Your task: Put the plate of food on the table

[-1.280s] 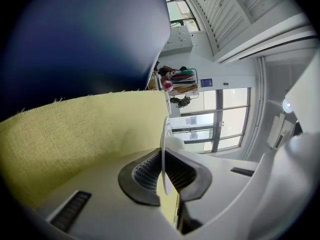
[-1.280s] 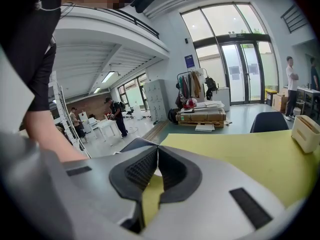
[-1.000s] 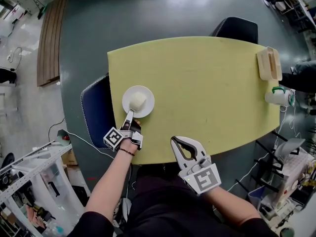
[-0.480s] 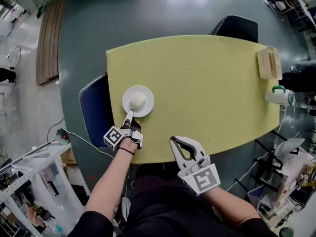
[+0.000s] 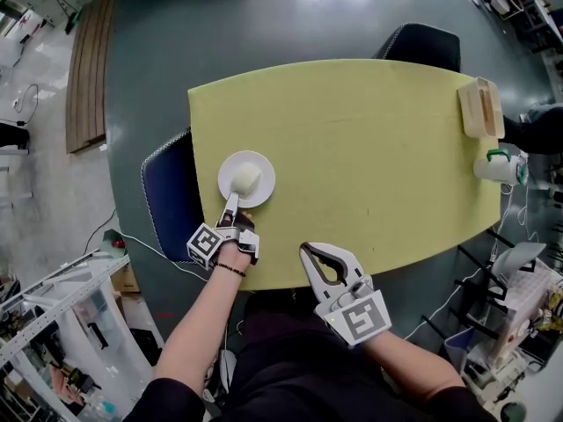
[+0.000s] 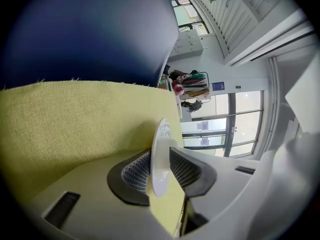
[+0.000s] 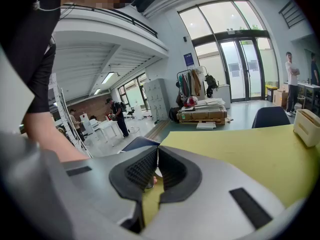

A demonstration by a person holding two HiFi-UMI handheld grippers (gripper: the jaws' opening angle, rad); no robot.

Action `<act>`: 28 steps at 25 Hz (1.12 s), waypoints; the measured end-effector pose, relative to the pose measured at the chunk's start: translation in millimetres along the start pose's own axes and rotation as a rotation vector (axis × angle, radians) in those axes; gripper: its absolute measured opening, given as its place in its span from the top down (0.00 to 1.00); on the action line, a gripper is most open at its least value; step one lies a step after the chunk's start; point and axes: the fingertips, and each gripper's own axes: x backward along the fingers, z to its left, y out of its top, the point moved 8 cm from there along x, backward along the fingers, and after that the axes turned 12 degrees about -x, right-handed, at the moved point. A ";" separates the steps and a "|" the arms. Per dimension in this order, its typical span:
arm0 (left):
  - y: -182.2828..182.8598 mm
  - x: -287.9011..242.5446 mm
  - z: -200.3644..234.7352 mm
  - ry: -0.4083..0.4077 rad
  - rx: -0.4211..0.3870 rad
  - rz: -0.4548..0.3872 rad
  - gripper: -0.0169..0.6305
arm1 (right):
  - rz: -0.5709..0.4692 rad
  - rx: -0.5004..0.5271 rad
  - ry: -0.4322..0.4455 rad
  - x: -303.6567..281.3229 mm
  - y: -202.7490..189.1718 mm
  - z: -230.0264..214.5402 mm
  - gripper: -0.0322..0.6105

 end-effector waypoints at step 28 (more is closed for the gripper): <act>14.5 24.9 -17.8 0.338 -0.345 -0.046 0.76 | 0.011 -0.004 -0.039 1.9 -1.2 -13.1 0.93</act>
